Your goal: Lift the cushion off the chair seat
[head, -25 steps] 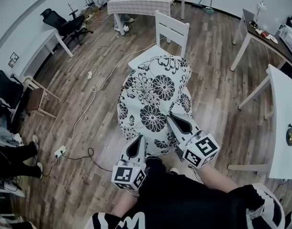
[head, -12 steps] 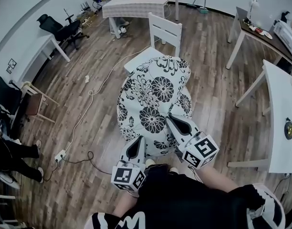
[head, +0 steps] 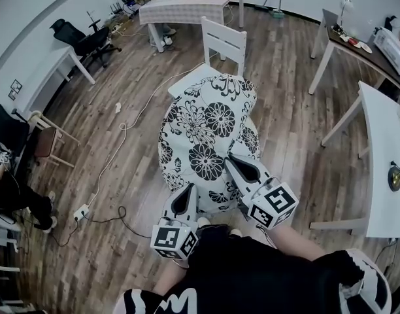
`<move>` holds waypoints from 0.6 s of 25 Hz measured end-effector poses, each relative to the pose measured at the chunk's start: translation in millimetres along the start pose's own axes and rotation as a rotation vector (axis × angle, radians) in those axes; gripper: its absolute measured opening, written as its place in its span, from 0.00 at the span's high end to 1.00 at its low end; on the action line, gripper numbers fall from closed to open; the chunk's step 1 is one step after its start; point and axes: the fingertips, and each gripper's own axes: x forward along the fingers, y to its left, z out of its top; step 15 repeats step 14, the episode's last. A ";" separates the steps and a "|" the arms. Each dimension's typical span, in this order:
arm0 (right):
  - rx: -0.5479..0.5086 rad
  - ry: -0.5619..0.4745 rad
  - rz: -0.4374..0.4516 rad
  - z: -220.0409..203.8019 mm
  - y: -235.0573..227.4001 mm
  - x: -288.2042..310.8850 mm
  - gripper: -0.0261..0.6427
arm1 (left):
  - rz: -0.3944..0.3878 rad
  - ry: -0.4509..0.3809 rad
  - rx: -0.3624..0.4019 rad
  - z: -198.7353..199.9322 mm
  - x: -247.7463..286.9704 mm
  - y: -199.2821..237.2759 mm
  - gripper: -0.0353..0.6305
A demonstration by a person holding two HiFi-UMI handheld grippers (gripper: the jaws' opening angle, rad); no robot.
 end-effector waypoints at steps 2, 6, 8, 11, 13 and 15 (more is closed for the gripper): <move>0.001 -0.005 0.001 2.1 -2.1 -0.1 0.92 | -0.001 -0.003 0.003 2.1 2.3 -1.3 0.94; 0.004 -0.006 -0.004 1.2 -5.5 -1.1 0.92 | -0.001 -0.004 0.005 2.6 5.4 -1.0 0.94; 0.005 -0.006 -0.007 0.8 -7.7 -2.4 0.92 | -0.002 -0.001 0.004 1.9 7.1 -2.0 0.94; 0.004 -0.006 -0.009 1.6 -12.1 -4.7 0.92 | -0.004 0.001 0.004 0.9 10.7 -5.6 0.94; 0.004 -0.006 -0.012 2.0 -16.0 -6.7 0.92 | -0.006 0.000 0.003 0.8 13.8 -8.3 0.94; 0.004 -0.006 -0.014 2.1 -18.1 -7.7 0.92 | -0.008 0.000 0.002 0.8 15.4 -9.7 0.94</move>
